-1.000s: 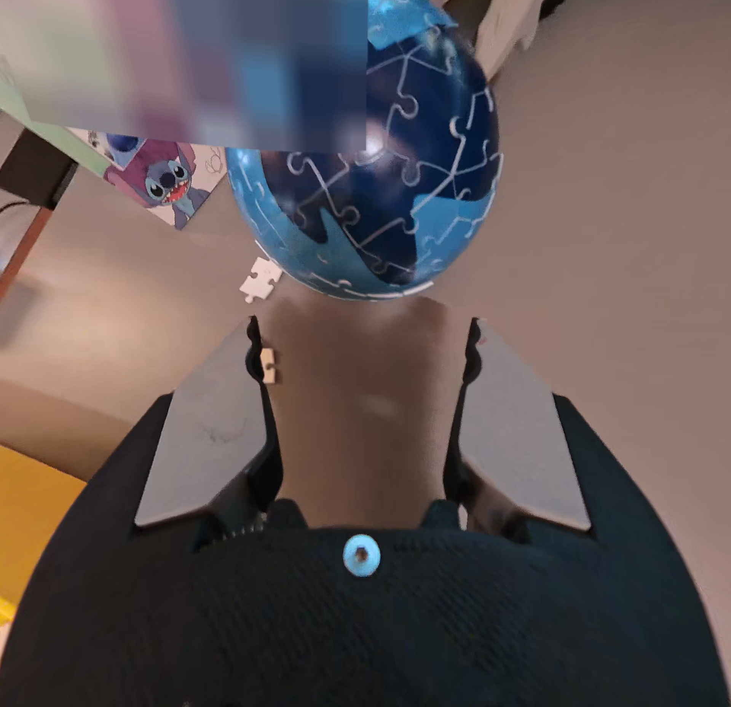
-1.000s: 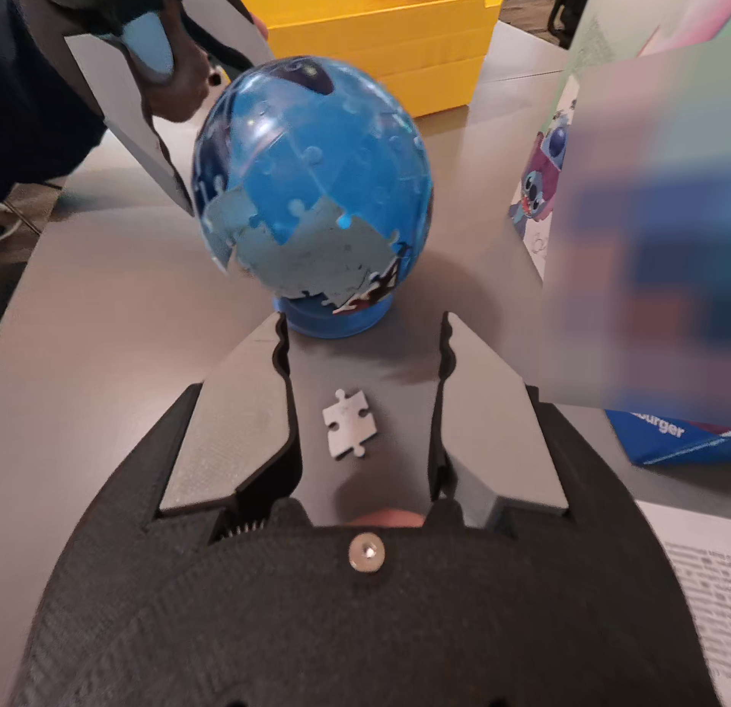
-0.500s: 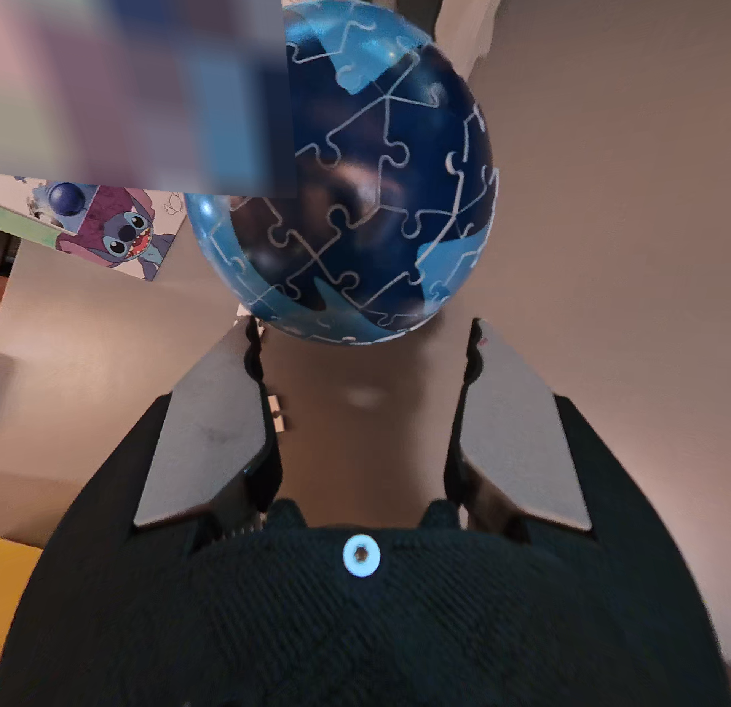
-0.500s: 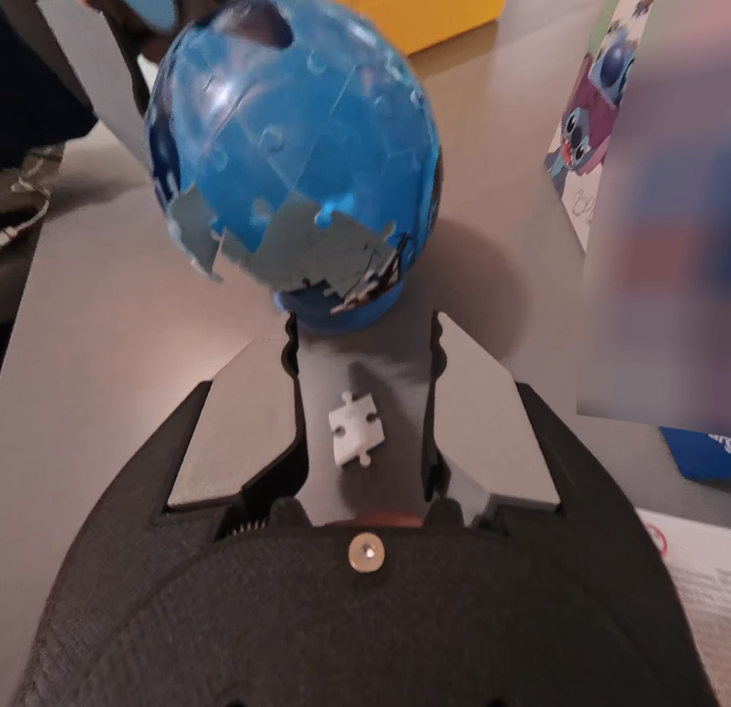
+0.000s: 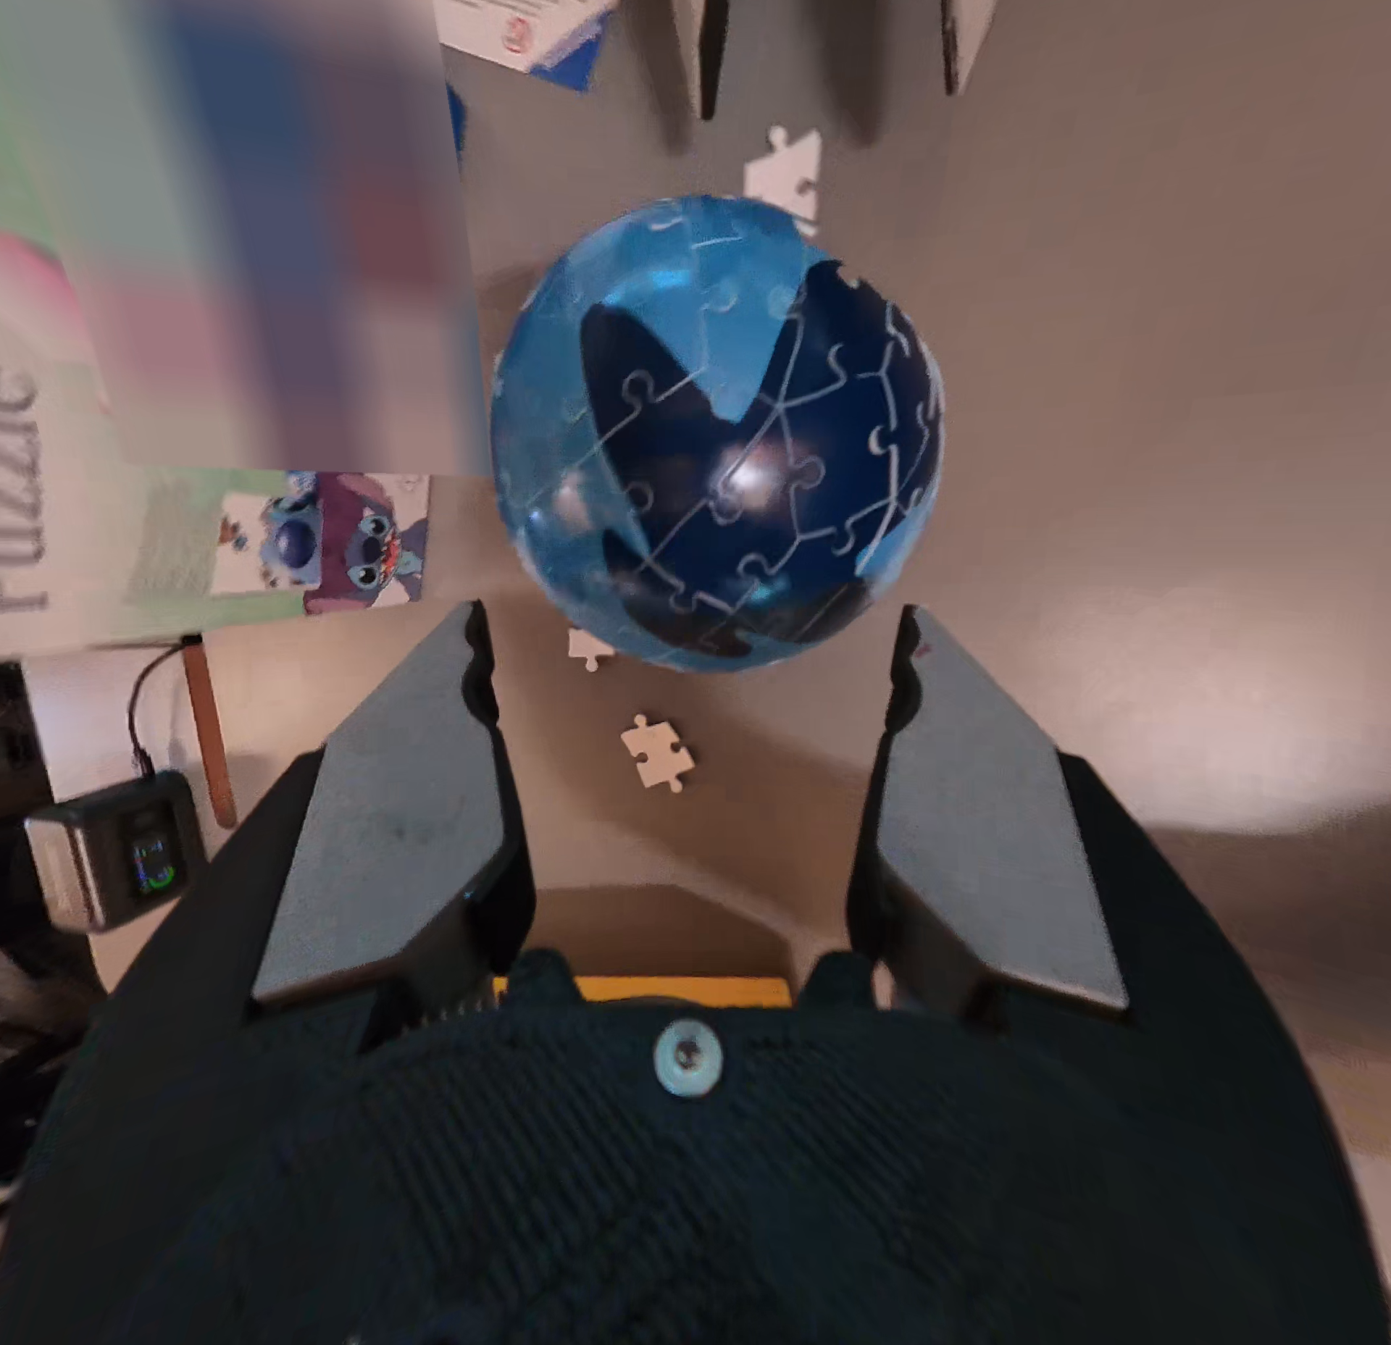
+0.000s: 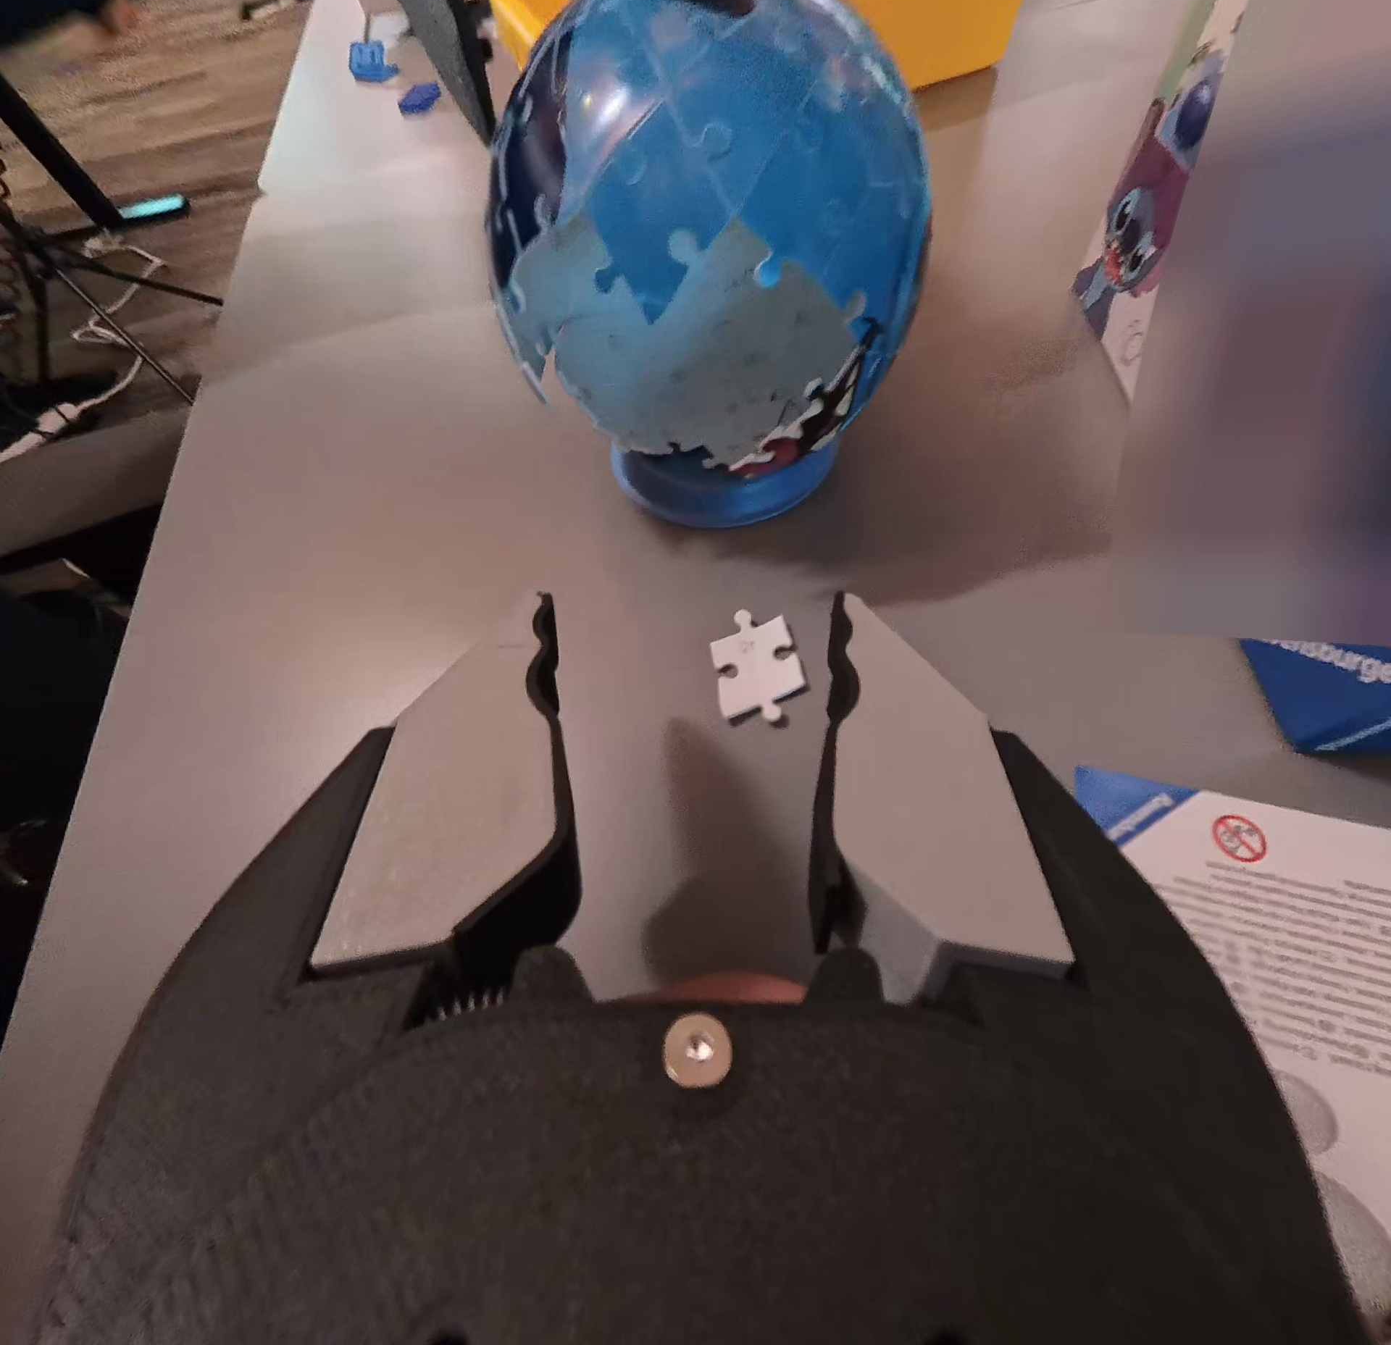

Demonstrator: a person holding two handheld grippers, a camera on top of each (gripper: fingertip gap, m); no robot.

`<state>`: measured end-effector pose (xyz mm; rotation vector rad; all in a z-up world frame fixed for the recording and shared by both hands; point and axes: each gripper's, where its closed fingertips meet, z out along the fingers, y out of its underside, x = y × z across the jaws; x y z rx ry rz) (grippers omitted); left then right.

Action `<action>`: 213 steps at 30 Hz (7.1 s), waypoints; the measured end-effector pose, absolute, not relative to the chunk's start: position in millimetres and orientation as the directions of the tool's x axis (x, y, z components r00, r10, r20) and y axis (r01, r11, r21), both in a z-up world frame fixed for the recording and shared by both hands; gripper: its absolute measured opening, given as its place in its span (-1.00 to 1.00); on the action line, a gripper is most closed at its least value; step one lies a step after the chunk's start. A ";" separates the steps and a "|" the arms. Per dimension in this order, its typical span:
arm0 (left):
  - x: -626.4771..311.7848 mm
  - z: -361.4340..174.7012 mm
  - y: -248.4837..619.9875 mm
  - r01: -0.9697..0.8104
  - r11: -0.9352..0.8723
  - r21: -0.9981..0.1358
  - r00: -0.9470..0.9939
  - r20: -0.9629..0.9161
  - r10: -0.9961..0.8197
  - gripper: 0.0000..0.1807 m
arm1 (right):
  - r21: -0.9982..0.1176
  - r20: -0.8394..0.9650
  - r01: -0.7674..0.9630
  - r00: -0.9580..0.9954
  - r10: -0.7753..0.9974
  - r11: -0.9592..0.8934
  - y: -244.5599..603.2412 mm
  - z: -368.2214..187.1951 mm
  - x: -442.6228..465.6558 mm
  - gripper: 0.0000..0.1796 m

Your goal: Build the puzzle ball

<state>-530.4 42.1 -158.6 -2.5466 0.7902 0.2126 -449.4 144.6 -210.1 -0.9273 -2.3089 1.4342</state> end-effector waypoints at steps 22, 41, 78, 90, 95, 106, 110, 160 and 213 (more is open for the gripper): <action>-518.0 -208.8 19.0 -0.471 -0.801 -0.369 0.881 -0.252 -0.401 0.29 | -0.833 -0.111 0.423 -0.759 0.642 0.356 117.1 -221.8 -419.2 -0.22; -535.5 -161.8 35.4 -0.136 -0.639 -0.757 0.975 0.013 -0.222 0.17 | -0.783 -0.458 0.622 -0.575 0.678 -0.001 83.1 -210.0 -447.5 -0.22; -522.4 -172.6 33.9 0.171 -0.533 -0.829 0.961 0.259 -0.096 0.14 | -0.815 -0.485 0.561 -0.522 0.702 -0.145 94.9 -194.9 -477.1 -0.06; -503.3 -197.4 44.1 0.290 -0.594 -0.750 0.906 0.415 -0.082 0.22 | -0.774 -0.577 0.603 -0.550 0.603 -0.191 88.3 -190.3 -491.8 0.13; -502.9 -201.5 45.0 0.267 -0.588 -0.764 0.935 0.353 -0.035 0.19 | -0.768 -0.597 0.606 -0.556 0.579 -0.210 89.9 -189.0 -494.3 0.14; -499.4 -203.9 43.6 0.256 -0.544 -0.799 0.953 0.304 0.001 0.18 | -0.802 -0.553 0.571 -0.600 0.578 -0.175 88.1 -187.0 -492.8 0.18; -496.8 -206.3 42.8 0.227 -0.537 -0.812 0.965 0.260 0.014 0.17 | -0.835 -0.486 0.539 -0.632 0.604 -0.108 86.7 -190.1 -489.8 0.15; -501.8 -208.2 52.5 0.093 -0.432 -0.897 0.996 0.085 0.040 0.14 | -0.914 -0.089 0.261 -0.876 0.474 0.311 92.6 -199.5 -491.5 0.19; -493.4 -177.8 30.4 -0.042 -0.523 -0.851 0.999 -0.053 0.006 0.13 | -0.834 0.229 0.015 -0.900 0.371 0.552 79.1 -213.1 -500.3 0.41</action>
